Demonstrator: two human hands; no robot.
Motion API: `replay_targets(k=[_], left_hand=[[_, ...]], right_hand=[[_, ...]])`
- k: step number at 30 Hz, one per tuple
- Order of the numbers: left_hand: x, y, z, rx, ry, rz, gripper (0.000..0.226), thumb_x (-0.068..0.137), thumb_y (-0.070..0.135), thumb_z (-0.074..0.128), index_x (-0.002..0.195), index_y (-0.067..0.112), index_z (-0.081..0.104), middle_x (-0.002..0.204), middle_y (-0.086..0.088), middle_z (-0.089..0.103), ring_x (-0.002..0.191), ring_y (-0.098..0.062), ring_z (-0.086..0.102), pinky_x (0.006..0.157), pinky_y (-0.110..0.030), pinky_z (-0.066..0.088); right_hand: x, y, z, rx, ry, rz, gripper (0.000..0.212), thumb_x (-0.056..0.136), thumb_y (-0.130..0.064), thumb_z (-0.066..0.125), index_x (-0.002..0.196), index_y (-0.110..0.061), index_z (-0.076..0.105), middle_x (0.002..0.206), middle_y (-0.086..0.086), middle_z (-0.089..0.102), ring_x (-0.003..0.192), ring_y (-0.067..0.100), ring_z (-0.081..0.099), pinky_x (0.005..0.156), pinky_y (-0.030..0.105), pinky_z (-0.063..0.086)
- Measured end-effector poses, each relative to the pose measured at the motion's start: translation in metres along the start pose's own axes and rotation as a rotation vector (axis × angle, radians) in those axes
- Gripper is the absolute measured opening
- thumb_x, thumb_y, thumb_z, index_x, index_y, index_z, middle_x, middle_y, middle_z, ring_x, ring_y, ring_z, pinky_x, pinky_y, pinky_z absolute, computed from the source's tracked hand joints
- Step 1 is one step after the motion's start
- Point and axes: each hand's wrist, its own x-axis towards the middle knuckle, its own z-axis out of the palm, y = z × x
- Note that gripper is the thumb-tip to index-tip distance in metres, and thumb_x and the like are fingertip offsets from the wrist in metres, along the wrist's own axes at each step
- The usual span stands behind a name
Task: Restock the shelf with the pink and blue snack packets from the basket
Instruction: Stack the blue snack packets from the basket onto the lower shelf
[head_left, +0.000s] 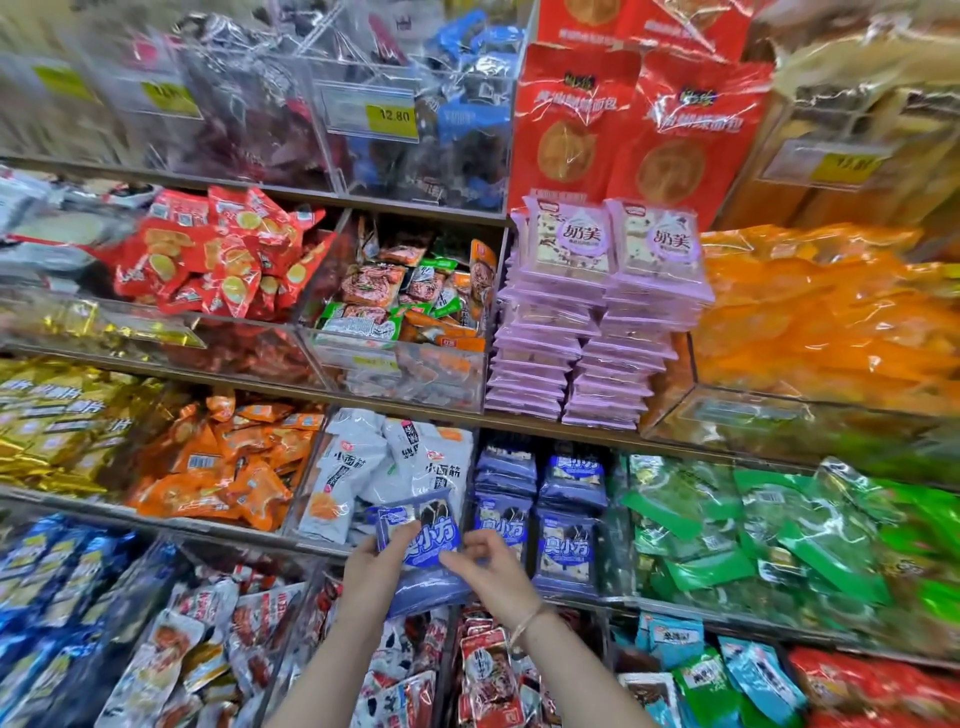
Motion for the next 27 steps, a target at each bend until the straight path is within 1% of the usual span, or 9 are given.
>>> replay_targets(k=[4,7,11,13,15,17,21,25,27], left_hand=[[-0.004,0.002,0.002,0.038,-0.001,0.051,0.059,0.070,0.050,0.076,0.113,0.011,0.063,0.117,-0.016,0.065,0.098,-0.029,0.064,0.083,-0.040,0.051],[-0.004,0.002,0.003,0.052,0.005,0.041,0.085,0.074,0.065,0.065,0.136,0.009,0.047,0.126,-0.020,0.058,0.111,-0.034,0.059,0.096,-0.048,0.047],[0.002,-0.003,0.004,0.029,0.076,0.030,0.078,0.088,0.059,0.049,0.146,0.009,0.033,0.076,0.010,0.045,0.067,-0.006,0.044,0.075,-0.034,0.038],[0.000,-0.003,0.005,0.020,0.061,0.029,0.072,0.092,0.051,0.050,0.147,0.009,0.029,0.102,0.006,0.056,0.089,-0.014,0.055,0.087,-0.039,0.039],[-0.002,-0.002,0.003,0.018,0.041,0.023,0.070,0.094,0.046,0.050,0.148,0.009,0.027,0.145,-0.007,0.042,0.129,-0.028,0.044,0.105,-0.045,0.032],[-0.002,-0.002,0.001,0.001,0.032,0.015,0.069,0.094,0.045,0.050,0.148,0.009,0.026,0.154,-0.010,0.030,0.139,-0.029,0.033,0.110,-0.046,0.028],[-0.003,-0.002,0.000,-0.005,0.030,0.012,0.067,0.094,0.046,0.049,0.147,0.011,0.030,0.152,-0.010,0.033,0.137,-0.030,0.036,0.109,-0.046,0.030],[-0.005,-0.001,-0.002,-0.037,0.021,-0.005,0.067,0.093,0.046,0.051,0.147,0.011,0.031,0.150,-0.010,0.037,0.135,-0.030,0.039,0.108,-0.045,0.032],[-0.005,0.000,-0.003,-0.046,0.021,-0.008,0.069,0.092,0.046,0.053,0.147,0.011,0.031,0.150,-0.010,0.037,0.134,-0.029,0.040,0.109,-0.045,0.032]], right_hand=[[0.005,-0.001,0.006,-0.053,0.031,-0.046,0.026,0.089,-0.034,0.060,0.106,-0.019,0.047,0.094,-0.009,0.050,0.090,0.007,0.052,0.069,0.009,0.041],[0.000,0.005,0.004,0.181,0.073,0.010,0.024,0.092,-0.025,0.057,0.113,-0.017,0.047,0.099,-0.006,0.054,0.082,0.005,0.057,0.061,0.011,0.048],[-0.002,0.026,-0.013,0.451,0.342,0.114,0.031,0.094,-0.027,0.053,0.121,-0.012,0.048,0.117,0.012,0.058,0.070,0.015,0.056,0.062,0.025,0.046],[0.002,0.030,-0.028,0.504,0.464,0.150,0.027,0.095,-0.028,0.051,0.117,-0.013,0.048,0.112,0.010,0.055,0.060,0.014,0.051,0.056,0.024,0.045],[0.016,0.025,-0.044,0.492,0.527,0.162,0.028,0.095,-0.028,0.050,0.116,-0.009,0.049,0.108,0.010,0.055,0.053,0.013,0.046,0.047,0.020,0.043],[0.036,0.012,-0.056,0.481,0.547,0.167,0.032,0.096,-0.027,0.049,0.121,-0.007,0.049,0.110,0.011,0.057,0.054,0.012,0.046,0.045,0.018,0.043],[0.070,-0.018,-0.064,0.655,0.520,0.137,0.034,0.096,-0.019,0.050,0.126,-0.004,0.046,0.105,0.006,0.053,0.063,0.016,0.051,0.061,0.025,0.048],[0.081,-0.022,-0.065,0.875,0.448,0.109,0.048,0.095,-0.005,0.050,0.140,-0.004,0.033,0.137,0.019,0.044,0.122,0.029,0.051,0.103,0.035,0.042],[0.077,-0.018,-0.062,0.856,0.435,0.086,0.056,0.094,-0.003,0.050,0.144,-0.010,0.025,0.148,0.017,0.032,0.131,0.028,0.042,0.111,0.037,0.034]])
